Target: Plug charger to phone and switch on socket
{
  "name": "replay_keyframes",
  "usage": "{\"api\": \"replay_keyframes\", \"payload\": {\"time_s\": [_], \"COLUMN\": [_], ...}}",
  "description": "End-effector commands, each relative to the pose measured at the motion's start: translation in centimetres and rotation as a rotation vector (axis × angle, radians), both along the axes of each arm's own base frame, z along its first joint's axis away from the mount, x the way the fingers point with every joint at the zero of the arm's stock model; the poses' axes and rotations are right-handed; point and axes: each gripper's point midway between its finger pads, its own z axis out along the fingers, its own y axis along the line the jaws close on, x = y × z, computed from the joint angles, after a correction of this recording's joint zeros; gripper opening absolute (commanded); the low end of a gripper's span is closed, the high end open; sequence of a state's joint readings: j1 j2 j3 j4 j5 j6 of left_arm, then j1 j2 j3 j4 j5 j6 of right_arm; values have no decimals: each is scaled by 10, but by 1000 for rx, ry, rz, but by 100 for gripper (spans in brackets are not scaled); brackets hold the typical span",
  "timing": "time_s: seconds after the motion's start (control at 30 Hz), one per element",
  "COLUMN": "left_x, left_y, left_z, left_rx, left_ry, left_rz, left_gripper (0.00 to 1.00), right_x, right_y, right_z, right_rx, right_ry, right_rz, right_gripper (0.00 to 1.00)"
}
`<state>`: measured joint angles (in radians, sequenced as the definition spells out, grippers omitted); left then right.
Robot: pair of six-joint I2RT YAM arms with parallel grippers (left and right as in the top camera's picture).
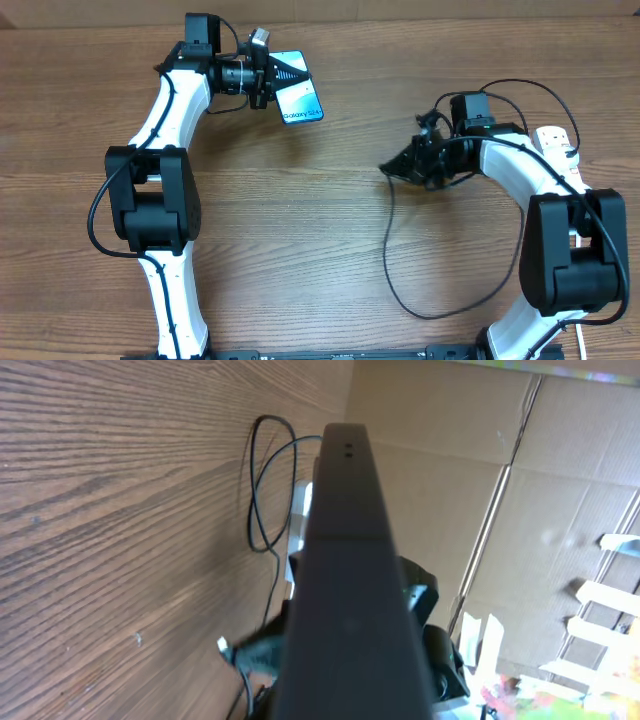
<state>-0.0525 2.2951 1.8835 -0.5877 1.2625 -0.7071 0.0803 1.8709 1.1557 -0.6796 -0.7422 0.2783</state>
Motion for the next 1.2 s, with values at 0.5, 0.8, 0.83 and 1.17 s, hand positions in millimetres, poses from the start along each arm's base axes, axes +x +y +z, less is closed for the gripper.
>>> {"api": "replay_keyframes", "payload": {"time_s": [0.5, 0.8, 0.83, 1.17], "left_x": [-6, -9, -9, -9], "left_y": [-4, -4, -4, -4], "left_z": [15, 12, 12, 12], "left_rx": [-8, -3, -3, -4], "left_ry": [-65, -62, -61, -61], "left_rz": [-30, -38, -38, -38], "left_gripper": [4, 4, 4, 4], "right_x": [-15, -27, -26, -22], "right_y": [-44, -42, -42, -37], "right_z": [-41, -55, -55, -54], "right_rx": [-756, -796, -794, -775], "right_ry": [-107, -93, -98, -115], "right_rz": [137, 126, 124, 120], "right_gripper": [4, 4, 4, 8]}}
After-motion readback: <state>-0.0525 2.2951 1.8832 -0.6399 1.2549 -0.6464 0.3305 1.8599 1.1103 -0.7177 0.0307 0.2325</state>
